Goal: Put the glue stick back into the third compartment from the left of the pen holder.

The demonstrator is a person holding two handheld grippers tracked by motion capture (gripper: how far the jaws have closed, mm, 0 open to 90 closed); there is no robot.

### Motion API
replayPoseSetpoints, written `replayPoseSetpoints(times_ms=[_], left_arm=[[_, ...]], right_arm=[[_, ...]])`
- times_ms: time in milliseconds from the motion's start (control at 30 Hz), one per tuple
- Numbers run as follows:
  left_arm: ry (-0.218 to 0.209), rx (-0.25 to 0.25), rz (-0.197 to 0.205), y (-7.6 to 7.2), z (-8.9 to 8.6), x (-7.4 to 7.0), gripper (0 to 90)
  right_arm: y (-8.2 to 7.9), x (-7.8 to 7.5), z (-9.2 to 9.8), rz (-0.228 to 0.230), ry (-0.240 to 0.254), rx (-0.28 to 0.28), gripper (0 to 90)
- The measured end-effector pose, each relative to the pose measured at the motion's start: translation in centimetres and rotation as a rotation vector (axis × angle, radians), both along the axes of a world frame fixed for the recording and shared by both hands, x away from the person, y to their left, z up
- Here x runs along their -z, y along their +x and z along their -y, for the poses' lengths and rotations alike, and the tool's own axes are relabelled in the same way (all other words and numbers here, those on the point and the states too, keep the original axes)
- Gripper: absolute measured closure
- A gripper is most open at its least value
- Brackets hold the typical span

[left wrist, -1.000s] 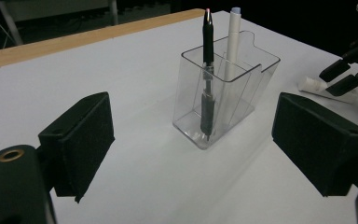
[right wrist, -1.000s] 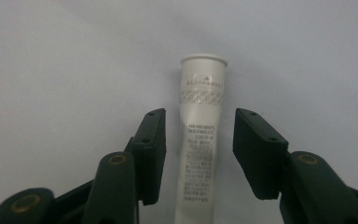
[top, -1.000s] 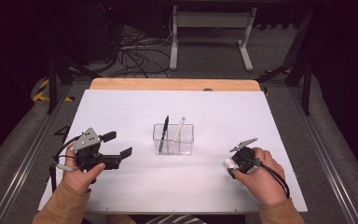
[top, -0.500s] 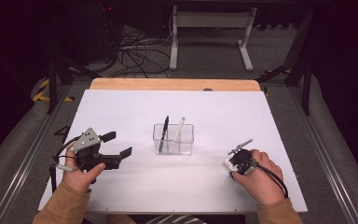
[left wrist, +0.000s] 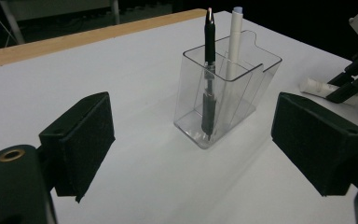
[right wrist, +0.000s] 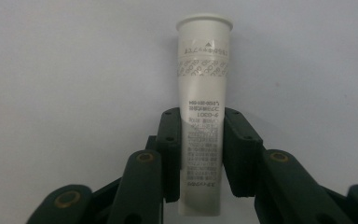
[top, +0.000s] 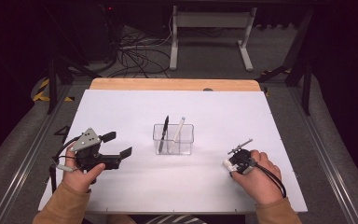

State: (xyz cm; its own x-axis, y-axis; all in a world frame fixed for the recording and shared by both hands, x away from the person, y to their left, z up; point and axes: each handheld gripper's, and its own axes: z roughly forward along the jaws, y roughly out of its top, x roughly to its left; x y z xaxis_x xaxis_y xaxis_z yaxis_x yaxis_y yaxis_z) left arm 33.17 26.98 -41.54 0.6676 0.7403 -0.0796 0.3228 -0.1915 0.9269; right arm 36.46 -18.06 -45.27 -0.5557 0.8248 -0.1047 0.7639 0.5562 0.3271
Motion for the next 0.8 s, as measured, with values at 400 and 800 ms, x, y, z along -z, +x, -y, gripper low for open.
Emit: replayPoseSetpoints(times_ms=[400,800], left_arm=[[-0.01,-0.001,-0.007,0.0,0.0,0.0,14.3],[-0.007,-0.005,0.0,-0.1,-0.2,0.0,14.2]], right_arm=[[0.0,-0.1,0.1,-0.005,0.017,0.028,71.1],[-0.5,-1.8,0.9,0.114,0.097,0.034,71.1]])
